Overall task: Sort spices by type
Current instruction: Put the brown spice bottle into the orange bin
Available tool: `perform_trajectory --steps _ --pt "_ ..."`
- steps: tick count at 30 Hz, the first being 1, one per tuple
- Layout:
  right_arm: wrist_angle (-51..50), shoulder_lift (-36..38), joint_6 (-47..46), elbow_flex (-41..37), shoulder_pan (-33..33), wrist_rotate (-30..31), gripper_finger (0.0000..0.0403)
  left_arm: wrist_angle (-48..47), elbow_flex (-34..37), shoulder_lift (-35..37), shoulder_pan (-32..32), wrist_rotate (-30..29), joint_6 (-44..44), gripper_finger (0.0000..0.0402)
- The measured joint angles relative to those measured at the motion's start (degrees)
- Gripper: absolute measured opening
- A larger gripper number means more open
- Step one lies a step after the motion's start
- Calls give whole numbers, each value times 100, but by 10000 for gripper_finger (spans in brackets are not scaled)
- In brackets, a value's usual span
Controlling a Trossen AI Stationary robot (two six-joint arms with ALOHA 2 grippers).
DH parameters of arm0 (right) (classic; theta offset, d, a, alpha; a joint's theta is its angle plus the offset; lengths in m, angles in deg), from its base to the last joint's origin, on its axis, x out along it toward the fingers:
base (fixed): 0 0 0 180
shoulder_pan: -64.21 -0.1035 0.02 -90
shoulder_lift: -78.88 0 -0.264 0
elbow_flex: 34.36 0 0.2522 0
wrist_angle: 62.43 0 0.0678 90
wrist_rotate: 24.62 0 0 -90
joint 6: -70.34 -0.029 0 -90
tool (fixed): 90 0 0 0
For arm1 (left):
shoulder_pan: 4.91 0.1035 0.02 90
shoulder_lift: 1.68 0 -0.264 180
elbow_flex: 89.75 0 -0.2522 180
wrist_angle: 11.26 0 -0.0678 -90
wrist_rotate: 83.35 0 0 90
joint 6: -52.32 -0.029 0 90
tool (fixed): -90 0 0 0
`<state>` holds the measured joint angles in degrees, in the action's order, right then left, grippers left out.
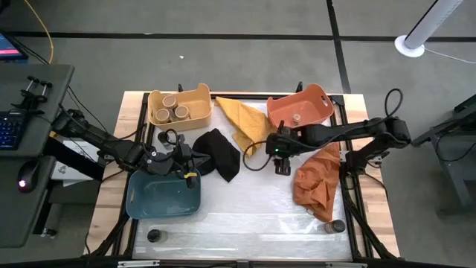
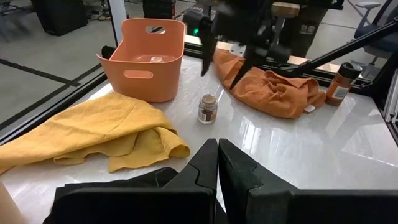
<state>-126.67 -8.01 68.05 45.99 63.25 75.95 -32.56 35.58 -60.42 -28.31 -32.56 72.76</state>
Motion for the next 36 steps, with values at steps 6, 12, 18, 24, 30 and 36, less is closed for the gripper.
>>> perform_trajectory --steps 6,12,18,24,30,36 --pt "-4 -590 619 -1 7 26 301 4 0 0 0 0 3 0" --pt "-46 -1200 988 -1 115 141 302 -28 0 0 1 0 34 0" --pt "-78 -1501 1035 -1 249 424 302 -35 0 0 0 0 40 0" --pt "-113 -1554 1017 0 258 406 270 -42 0 0 0 0 44 0" --pt "-108 -1522 915 24 228 418 168 -39 0 0 0 0 44 0" --pt "-144 -1191 870 192 195 376 168 -39 0 2 0 0 44 0"
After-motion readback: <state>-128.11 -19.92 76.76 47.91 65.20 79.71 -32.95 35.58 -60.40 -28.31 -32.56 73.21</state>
